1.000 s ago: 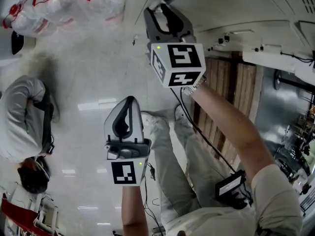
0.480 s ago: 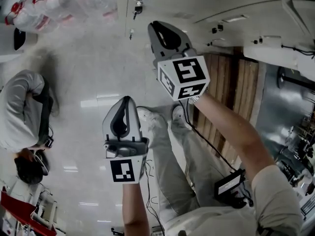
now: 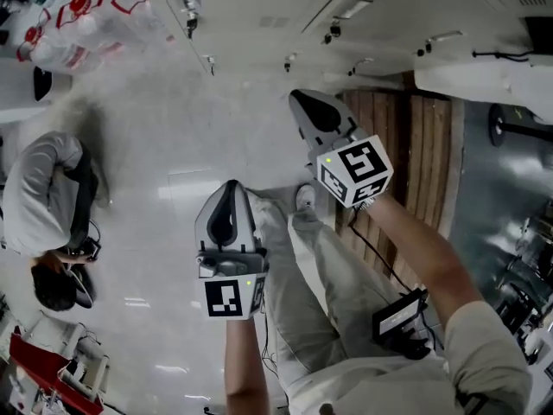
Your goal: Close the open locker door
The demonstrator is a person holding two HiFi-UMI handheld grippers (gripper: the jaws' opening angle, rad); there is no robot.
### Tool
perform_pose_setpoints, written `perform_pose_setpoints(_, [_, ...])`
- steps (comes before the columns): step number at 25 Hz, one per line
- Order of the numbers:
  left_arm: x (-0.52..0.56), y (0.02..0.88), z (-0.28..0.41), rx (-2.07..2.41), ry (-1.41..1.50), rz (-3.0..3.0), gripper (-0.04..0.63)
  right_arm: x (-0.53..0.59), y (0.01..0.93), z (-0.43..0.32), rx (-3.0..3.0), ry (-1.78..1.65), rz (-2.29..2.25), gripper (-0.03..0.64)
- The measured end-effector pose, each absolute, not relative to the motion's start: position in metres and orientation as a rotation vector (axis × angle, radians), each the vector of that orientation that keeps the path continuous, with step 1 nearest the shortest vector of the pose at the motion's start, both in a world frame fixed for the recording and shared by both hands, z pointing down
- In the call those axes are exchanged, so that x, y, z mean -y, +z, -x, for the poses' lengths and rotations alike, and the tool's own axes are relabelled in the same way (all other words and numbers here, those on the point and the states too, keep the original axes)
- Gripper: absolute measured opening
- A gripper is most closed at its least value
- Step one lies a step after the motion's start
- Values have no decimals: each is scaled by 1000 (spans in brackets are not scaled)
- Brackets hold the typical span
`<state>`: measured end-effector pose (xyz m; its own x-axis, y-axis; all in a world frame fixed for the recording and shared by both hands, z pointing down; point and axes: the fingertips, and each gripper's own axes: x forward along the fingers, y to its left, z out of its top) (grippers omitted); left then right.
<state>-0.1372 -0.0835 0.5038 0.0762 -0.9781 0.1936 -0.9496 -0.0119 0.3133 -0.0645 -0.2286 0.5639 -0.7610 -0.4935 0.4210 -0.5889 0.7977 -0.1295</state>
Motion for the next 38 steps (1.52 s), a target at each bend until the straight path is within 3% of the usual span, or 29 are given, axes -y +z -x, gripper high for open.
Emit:
perform_pose_setpoints(9, [77, 437, 51, 1888, -105, -2069, 8, 203, 489, -57, 2762, 426, -665, 26])
perform_pose_setpoints(21, [20, 305, 18, 2023, -56, -2074, 8, 146, 349, -183, 2850, 574, -698, 26])
perform_pose_setpoints(31, [5, 205, 16, 2076, -123, -2097, 8, 103, 223, -207, 2978, 473, -704, 26])
perform_pose_setpoints(38, [1, 154, 19, 2131, -198, -2158, 8, 76, 189, -182, 3033, 464, -684, 26])
